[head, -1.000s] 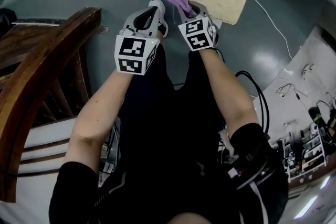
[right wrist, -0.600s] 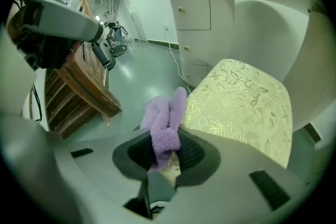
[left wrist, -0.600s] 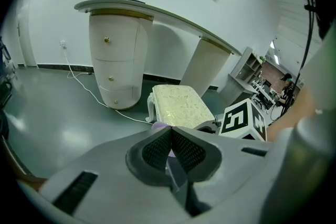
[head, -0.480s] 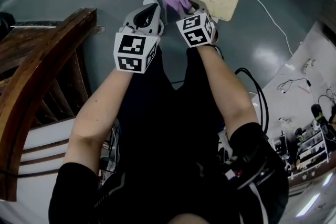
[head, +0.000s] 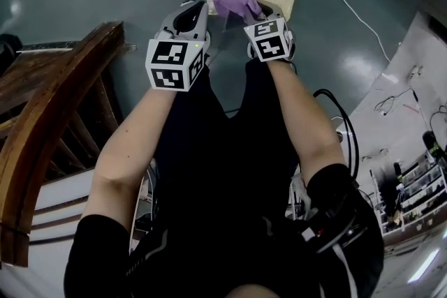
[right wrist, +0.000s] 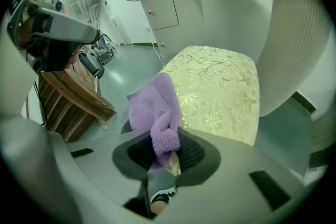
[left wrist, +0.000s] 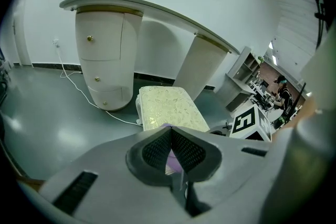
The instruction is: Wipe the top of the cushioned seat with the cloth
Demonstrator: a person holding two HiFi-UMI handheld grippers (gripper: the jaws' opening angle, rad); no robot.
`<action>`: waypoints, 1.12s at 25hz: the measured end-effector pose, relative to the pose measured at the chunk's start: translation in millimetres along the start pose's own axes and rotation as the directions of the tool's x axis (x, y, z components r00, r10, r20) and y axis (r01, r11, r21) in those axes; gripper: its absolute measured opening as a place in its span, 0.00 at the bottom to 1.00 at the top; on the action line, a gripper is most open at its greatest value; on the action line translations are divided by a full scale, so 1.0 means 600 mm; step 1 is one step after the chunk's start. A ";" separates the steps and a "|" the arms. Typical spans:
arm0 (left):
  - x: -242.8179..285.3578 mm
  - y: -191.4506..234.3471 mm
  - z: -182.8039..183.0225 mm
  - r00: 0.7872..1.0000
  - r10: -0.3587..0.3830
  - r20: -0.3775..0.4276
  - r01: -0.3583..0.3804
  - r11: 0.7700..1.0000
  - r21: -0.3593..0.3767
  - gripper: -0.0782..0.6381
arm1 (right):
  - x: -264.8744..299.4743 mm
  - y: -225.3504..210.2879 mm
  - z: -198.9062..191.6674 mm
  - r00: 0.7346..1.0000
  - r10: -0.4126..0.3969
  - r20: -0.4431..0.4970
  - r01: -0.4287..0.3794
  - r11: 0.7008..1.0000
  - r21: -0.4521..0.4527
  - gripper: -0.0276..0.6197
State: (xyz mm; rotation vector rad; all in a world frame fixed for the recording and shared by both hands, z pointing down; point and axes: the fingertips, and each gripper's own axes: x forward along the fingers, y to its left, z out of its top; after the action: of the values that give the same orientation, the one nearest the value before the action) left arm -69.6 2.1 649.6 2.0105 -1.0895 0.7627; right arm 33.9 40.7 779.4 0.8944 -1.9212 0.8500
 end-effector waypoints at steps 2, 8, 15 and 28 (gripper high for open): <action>0.006 -0.010 0.005 1.000 -0.002 -0.003 0.002 1.000 0.006 0.11 | -0.008 -0.015 -0.010 1.000 -0.004 -0.007 0.004 1.000 0.012 0.18; 0.020 -0.048 0.017 1.000 -0.027 -0.010 0.027 0.999 0.035 0.11 | -0.034 -0.066 -0.043 0.999 -0.025 -0.026 0.026 0.998 0.054 0.18; 0.035 -0.067 0.028 0.999 -0.050 -0.017 0.051 0.997 0.050 0.11 | -0.062 -0.132 -0.088 0.992 -0.098 -0.075 0.106 0.988 0.114 0.18; -0.002 -0.027 0.076 0.997 -0.070 0.022 0.068 0.996 0.054 0.11 | -0.127 -0.107 -0.029 0.990 -0.082 -0.117 0.084 0.996 0.019 0.17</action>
State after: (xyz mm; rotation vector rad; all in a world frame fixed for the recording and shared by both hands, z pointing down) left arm -49.1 -27.8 617.8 2.0963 -1.0175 0.7405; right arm 124.3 41.7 733.7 0.9123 -1.7648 0.8582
